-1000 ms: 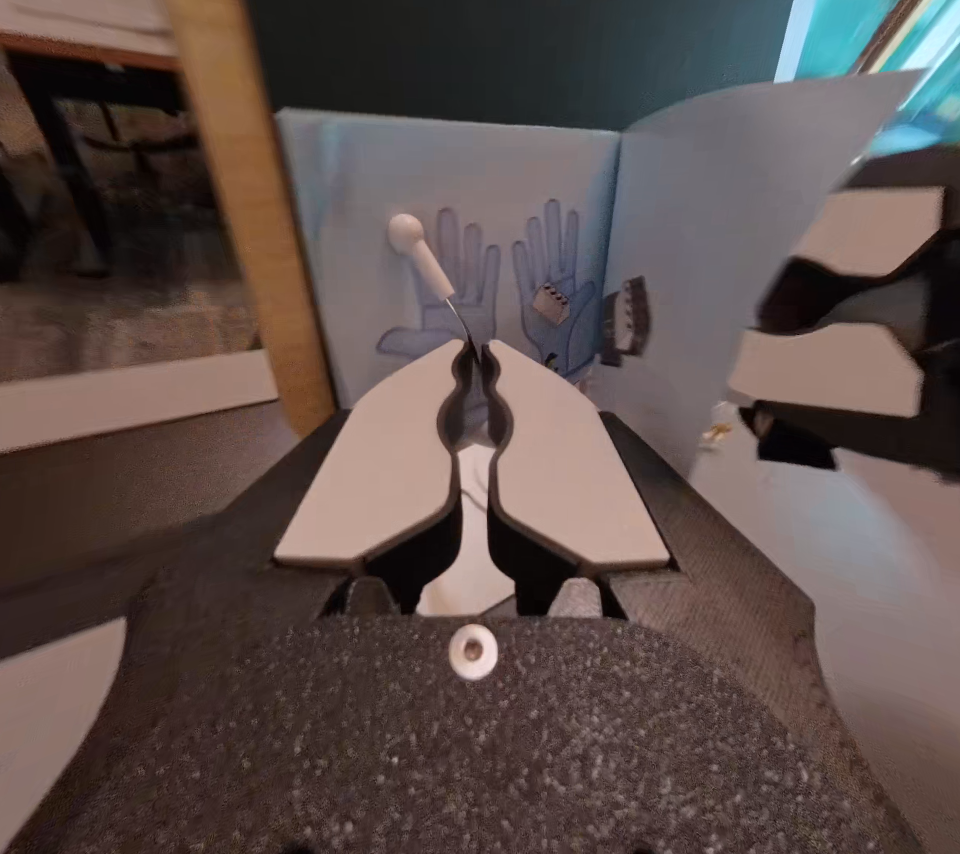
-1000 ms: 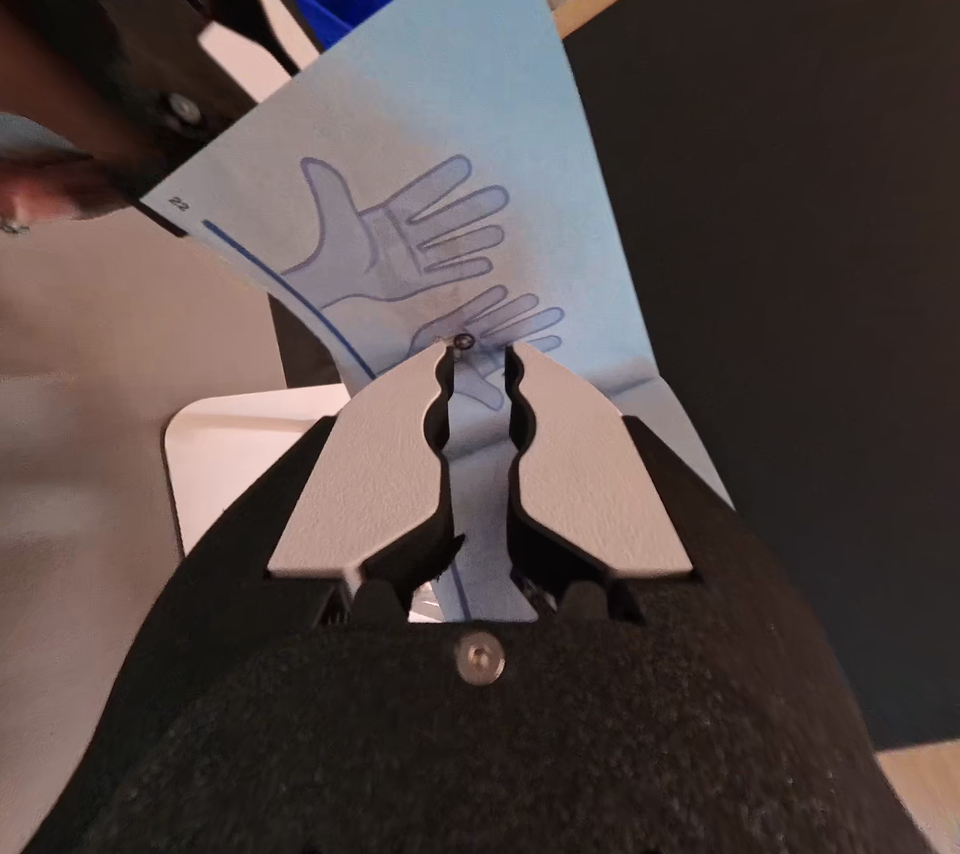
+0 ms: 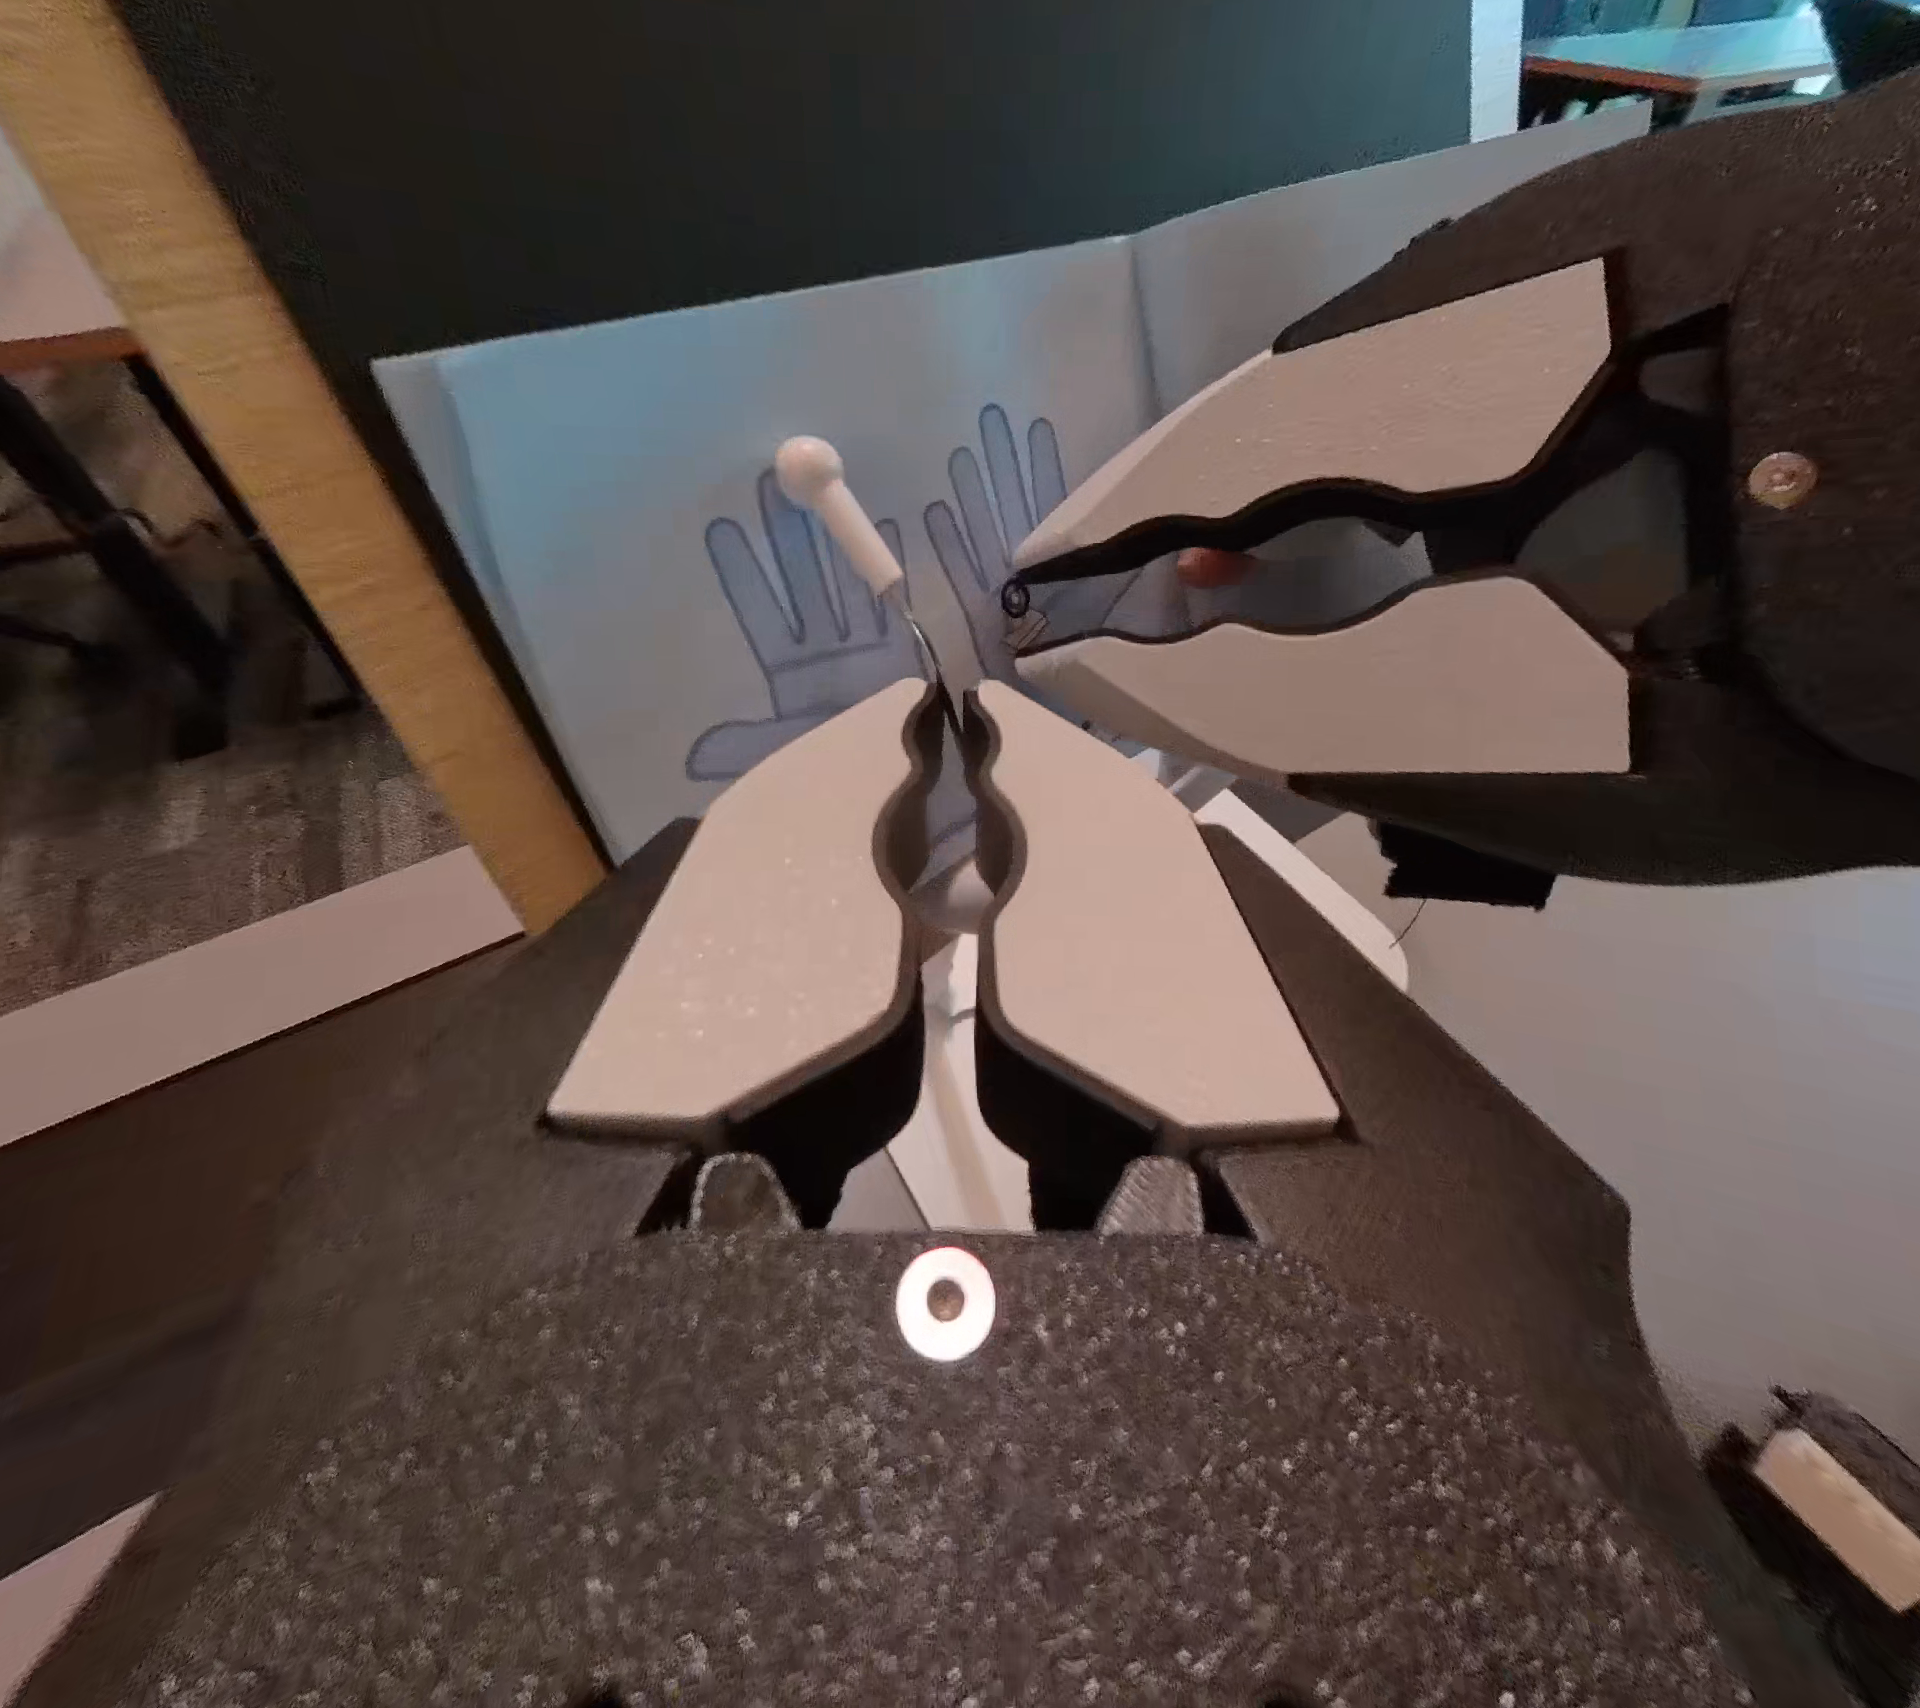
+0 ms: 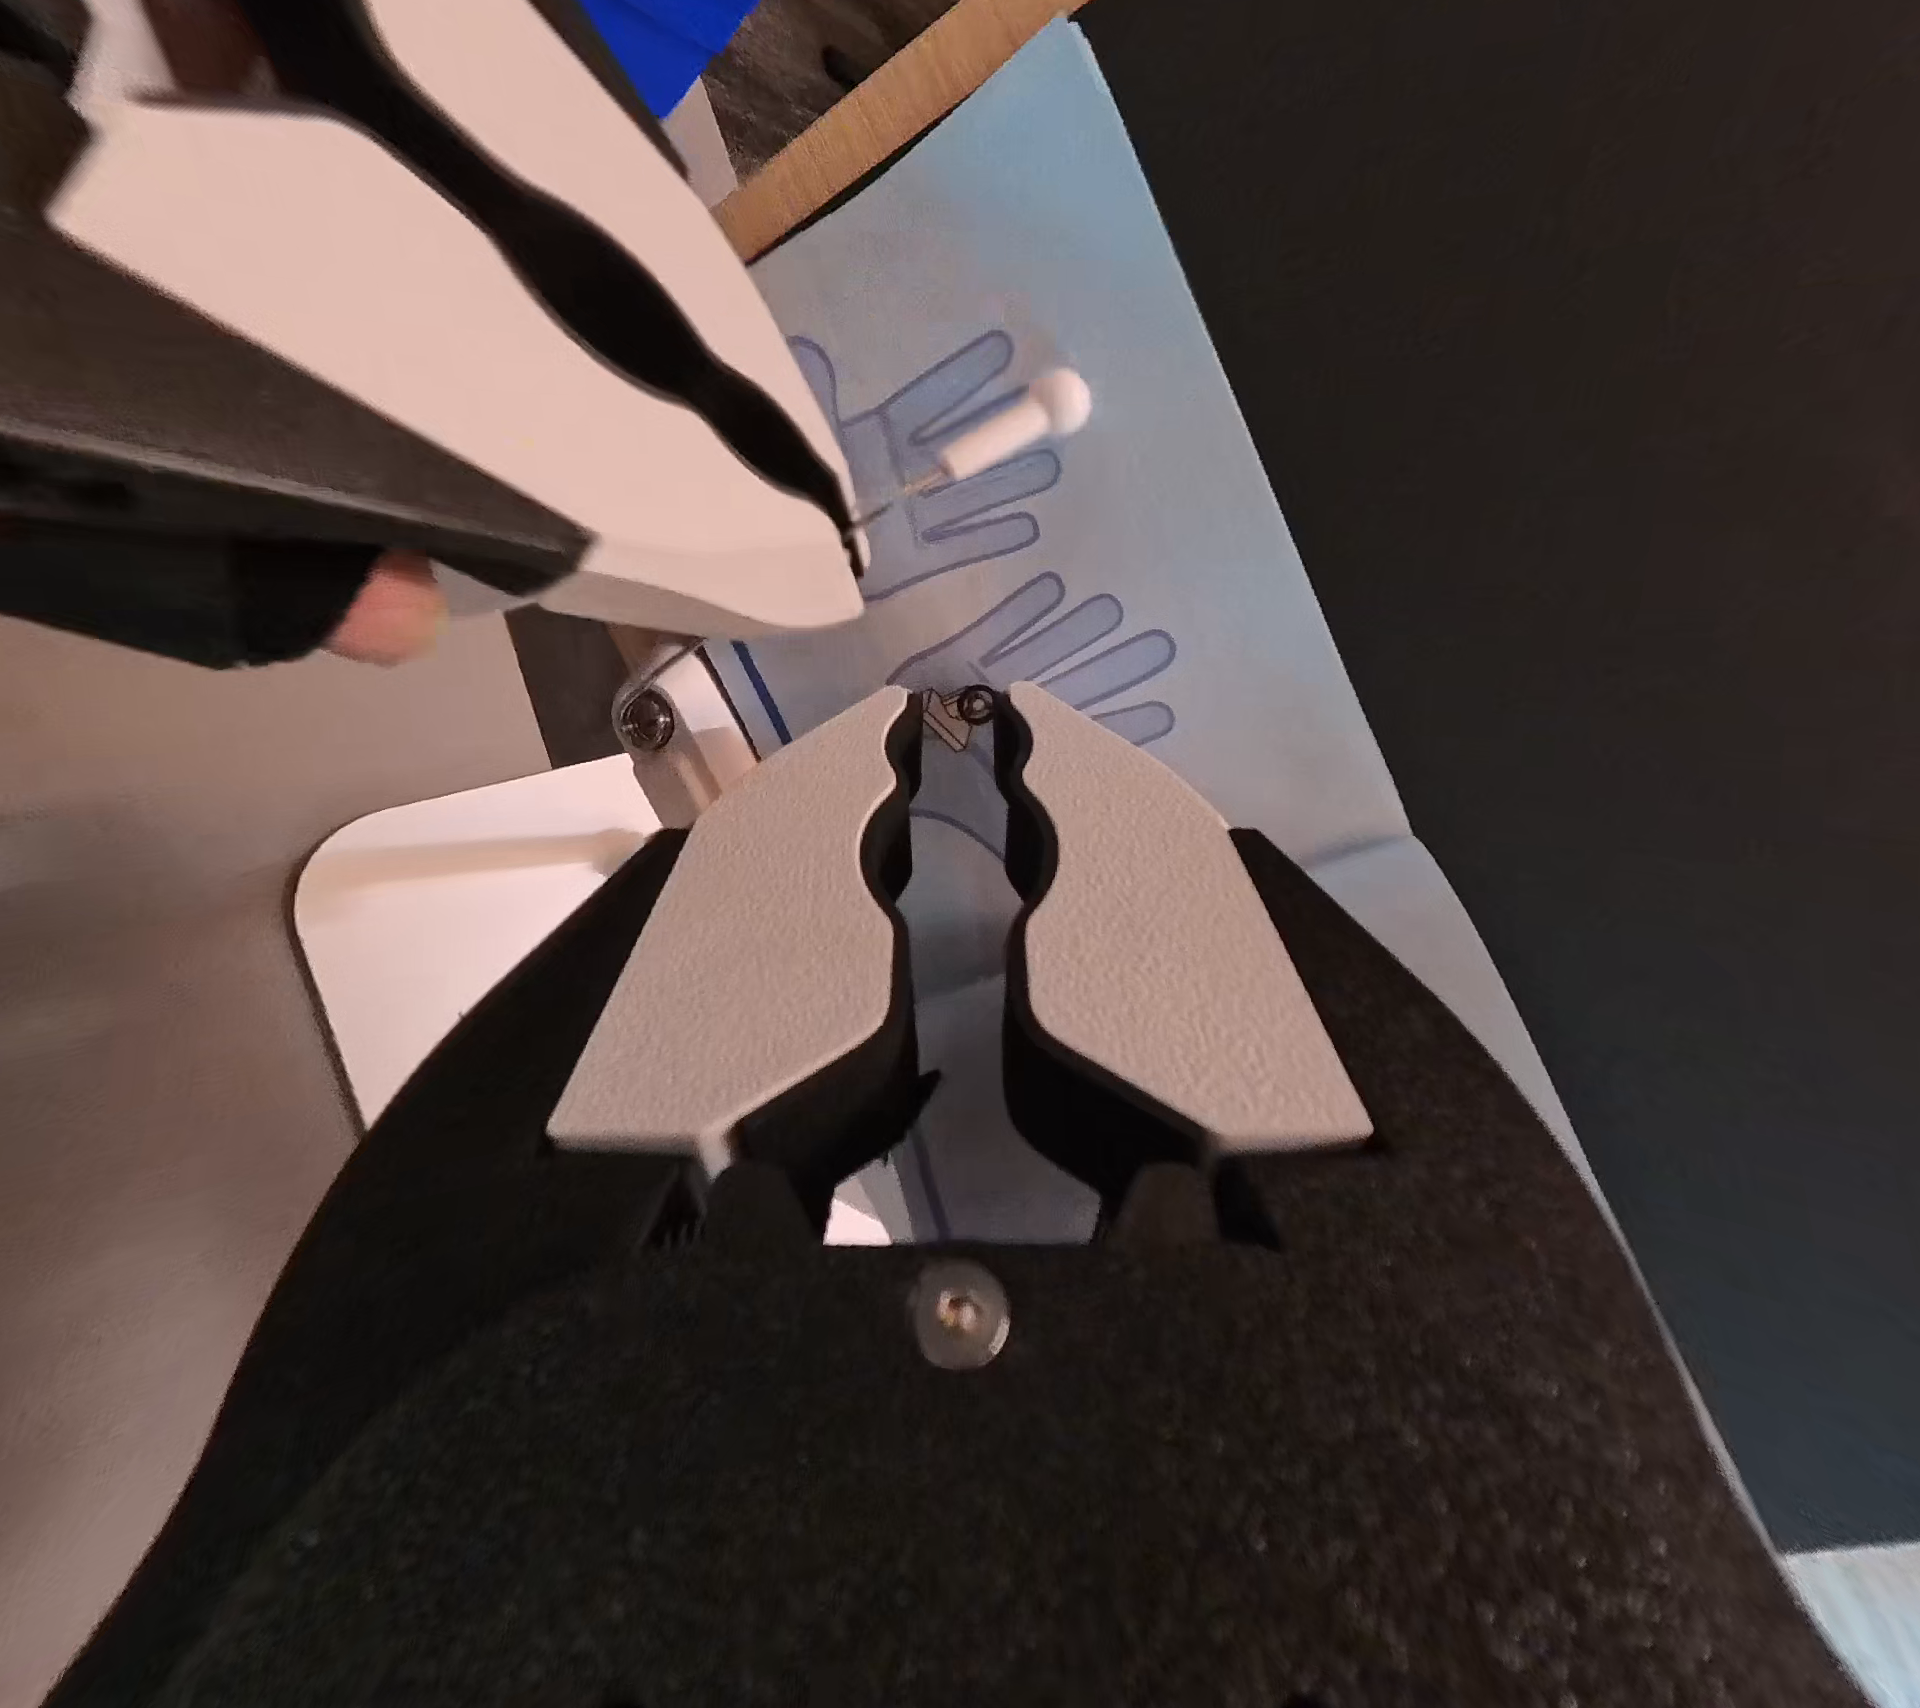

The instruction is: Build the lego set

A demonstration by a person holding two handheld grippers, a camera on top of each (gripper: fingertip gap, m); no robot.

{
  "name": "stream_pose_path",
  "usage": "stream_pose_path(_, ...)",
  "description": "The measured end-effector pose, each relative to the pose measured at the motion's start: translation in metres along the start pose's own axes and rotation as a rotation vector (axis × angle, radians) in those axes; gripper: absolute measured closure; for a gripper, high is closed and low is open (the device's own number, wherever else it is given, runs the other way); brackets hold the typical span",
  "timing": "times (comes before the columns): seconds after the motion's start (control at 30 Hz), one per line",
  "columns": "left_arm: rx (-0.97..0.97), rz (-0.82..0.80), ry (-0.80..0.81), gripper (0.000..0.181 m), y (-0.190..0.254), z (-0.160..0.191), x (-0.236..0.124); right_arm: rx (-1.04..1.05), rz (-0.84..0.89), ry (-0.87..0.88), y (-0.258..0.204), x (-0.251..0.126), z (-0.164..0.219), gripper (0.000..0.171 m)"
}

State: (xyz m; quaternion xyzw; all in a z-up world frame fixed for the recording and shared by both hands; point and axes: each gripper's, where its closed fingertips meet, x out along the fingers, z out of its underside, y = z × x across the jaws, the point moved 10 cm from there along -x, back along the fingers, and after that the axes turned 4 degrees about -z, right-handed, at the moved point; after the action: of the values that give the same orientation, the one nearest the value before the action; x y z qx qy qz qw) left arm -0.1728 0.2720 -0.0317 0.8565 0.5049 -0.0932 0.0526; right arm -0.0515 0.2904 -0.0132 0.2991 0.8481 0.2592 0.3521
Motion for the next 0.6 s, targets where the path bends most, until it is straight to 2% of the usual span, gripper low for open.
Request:
stream_pose_path(0.1,-0.031,0.028,-0.016,0.178,-0.003,-0.002,0.001,0.000,0.003,0.013,0.001,-0.004,0.002,0.157)
stream_pose_path(0.27,0.010,0.035,0.052,0.160,0.001,-0.002,-0.018,0.080,0.025,0.100,0.003,-0.043,0.010,0.157)
stream_pose_path(0.47,0.064,-0.009,0.129,0.165,0.023,0.013,-0.060,0.329,0.149,0.318,-0.011,-0.106,0.043,0.157)
stream_pose_path(0.6,0.087,-0.077,0.171,0.173,0.043,0.024,-0.076,0.487,0.255,0.400,-0.034,-0.133,0.062,0.157)
